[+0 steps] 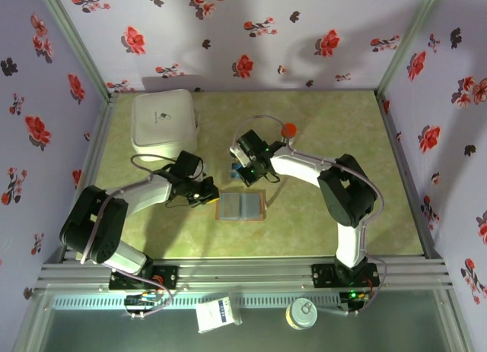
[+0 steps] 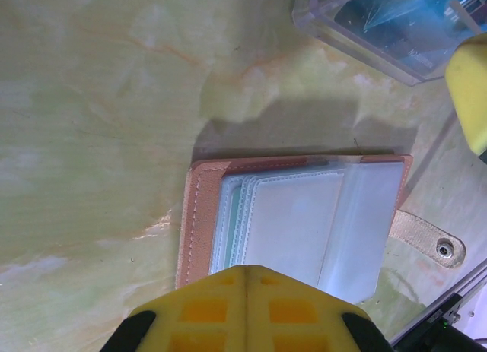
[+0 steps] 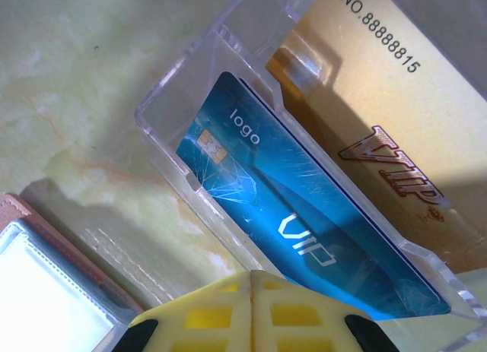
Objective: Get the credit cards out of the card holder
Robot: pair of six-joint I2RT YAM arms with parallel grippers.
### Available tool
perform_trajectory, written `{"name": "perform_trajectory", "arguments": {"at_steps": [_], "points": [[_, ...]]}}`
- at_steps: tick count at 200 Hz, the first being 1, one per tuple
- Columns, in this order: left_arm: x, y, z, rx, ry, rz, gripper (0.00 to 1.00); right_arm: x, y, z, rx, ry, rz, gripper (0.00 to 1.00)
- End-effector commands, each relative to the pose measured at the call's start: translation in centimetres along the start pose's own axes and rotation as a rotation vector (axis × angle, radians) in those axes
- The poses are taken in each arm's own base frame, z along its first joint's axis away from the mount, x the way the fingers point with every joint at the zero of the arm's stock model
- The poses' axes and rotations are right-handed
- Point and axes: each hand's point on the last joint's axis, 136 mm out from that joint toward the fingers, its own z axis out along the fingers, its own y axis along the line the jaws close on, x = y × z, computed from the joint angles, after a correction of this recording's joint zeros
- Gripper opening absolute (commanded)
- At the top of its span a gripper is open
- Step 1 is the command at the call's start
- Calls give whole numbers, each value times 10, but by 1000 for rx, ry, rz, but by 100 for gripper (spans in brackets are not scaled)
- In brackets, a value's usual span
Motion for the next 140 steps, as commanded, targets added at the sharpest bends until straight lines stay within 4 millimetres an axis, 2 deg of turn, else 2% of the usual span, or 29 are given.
{"name": "perform_trajectory", "arguments": {"at_steps": [1,39,75,104,140], "points": [[1,-5,2,2,17,-12,2,-2,-3,-5,19,-34,46,7],[6,-2,6,-7,34,-9,2,-4,10,-22,-51,-92,146,10],[9,-1,9,-14,44,-5,1,-1,19,-34,-113,-136,372,9],[14,6,11,-42,56,-5,0,4,35,-42,-176,-157,525,7],[18,16,10,-81,59,-3,0,19,55,-39,-232,-79,715,4]]}}
